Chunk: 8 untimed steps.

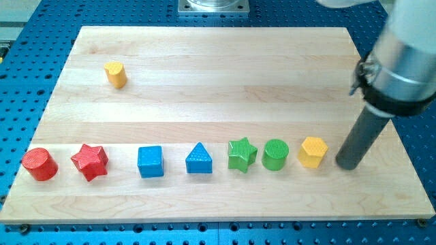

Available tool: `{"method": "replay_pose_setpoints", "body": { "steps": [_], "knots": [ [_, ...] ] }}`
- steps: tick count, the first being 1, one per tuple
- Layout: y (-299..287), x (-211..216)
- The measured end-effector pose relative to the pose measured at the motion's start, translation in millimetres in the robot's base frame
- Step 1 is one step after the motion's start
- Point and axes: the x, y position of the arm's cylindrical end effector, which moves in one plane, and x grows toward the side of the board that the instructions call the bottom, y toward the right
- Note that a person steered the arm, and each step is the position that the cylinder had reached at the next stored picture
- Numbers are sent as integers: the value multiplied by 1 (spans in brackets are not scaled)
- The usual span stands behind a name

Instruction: Place the heart on the right side of the hexagon

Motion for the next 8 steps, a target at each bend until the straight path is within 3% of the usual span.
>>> {"method": "replay_pose_setpoints", "body": {
  "steps": [1,2,4,5,6,8],
  "knots": [
    [-22,-20],
    [-89,-79],
    [-384,-100],
    [-481,-152],
    [-477,-189],
    [-218,-184]
  ]
}}
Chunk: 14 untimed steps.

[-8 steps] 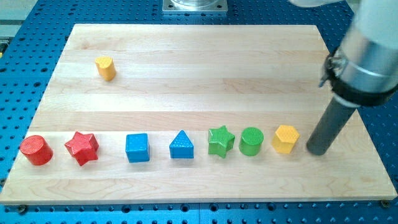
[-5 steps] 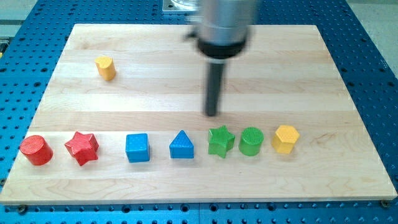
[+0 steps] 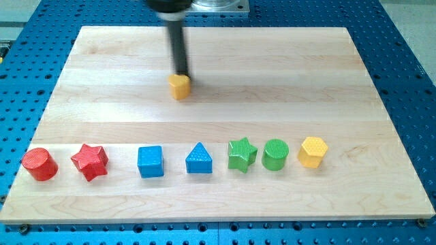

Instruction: Place the heart on the right side of the hexagon

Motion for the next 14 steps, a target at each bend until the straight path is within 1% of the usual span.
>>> {"method": "replay_pose_setpoints", "body": {
  "steps": [1,2,3,4,5,6,7,8,9,10,11,12,14],
  "knots": [
    [-22,-30],
    [-66,-24],
    [-67,18],
    [-36,57],
    [61,81],
    [135,102],
    [137,95],
    [162,127],
    [187,137],
    [207,110],
    [224,125],
    [224,145],
    [230,150]
  ]
}}
